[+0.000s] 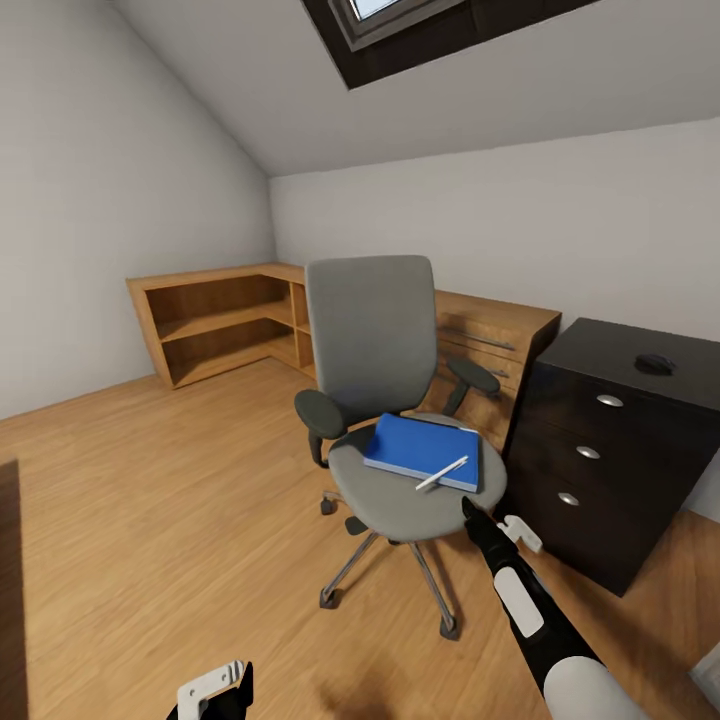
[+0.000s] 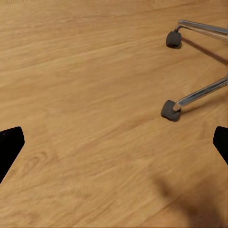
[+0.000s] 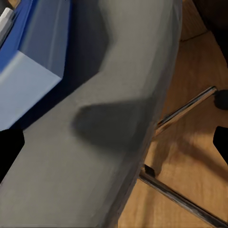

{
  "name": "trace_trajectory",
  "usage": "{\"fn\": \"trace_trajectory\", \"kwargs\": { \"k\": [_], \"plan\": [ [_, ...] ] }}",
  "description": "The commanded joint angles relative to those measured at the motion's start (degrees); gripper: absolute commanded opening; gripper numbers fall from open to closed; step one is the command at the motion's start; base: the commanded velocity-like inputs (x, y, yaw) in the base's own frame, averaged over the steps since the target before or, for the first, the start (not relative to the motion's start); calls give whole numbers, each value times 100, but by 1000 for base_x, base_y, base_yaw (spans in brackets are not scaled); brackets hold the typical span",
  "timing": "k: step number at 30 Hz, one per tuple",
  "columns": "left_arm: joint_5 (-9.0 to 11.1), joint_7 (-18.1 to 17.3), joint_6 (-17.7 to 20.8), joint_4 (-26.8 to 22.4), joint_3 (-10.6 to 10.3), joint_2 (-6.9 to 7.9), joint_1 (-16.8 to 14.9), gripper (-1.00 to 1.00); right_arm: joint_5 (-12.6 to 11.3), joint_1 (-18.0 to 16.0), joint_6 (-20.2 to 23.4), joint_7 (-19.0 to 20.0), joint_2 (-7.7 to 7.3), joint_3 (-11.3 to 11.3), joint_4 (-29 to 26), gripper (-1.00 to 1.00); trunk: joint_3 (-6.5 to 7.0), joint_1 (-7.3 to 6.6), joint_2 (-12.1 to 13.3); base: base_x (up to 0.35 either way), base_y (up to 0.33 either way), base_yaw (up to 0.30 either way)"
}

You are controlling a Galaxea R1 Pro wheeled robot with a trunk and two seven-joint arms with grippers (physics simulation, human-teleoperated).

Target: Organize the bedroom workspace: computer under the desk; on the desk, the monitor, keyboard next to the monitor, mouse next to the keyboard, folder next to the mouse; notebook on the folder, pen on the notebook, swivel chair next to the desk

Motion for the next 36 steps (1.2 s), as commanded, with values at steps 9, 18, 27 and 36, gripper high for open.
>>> {"fn": "trace_trajectory", "kwargs": {
  "k": [9, 18, 27, 36],
  "plan": [
    [63, 30, -24, -4, -14, 3, 0, 100, -59, -3, -11, 37, 5, -19, 6, 100, -4, 2, -2, 82, 0, 0],
    [63, 30, -24, -4, -9, 3, 0, 100, -60, -3, -11, 37, 9, -18, 6, 100, -4, 2, -2, 6, 0, 0],
    [62, 30, -24, -4, -6, 3, 0, 100, -64, -3, -23, 38, 18, -19, 97, 100, -4, 2, -2, 0, 0, 0],
    [63, 30, -24, -4, -6, 3, 0, 100, -69, -3, -24, 38, 18, -14, 119, 100, -5, 2, -2, 0, 0, 10]
  ]
}}
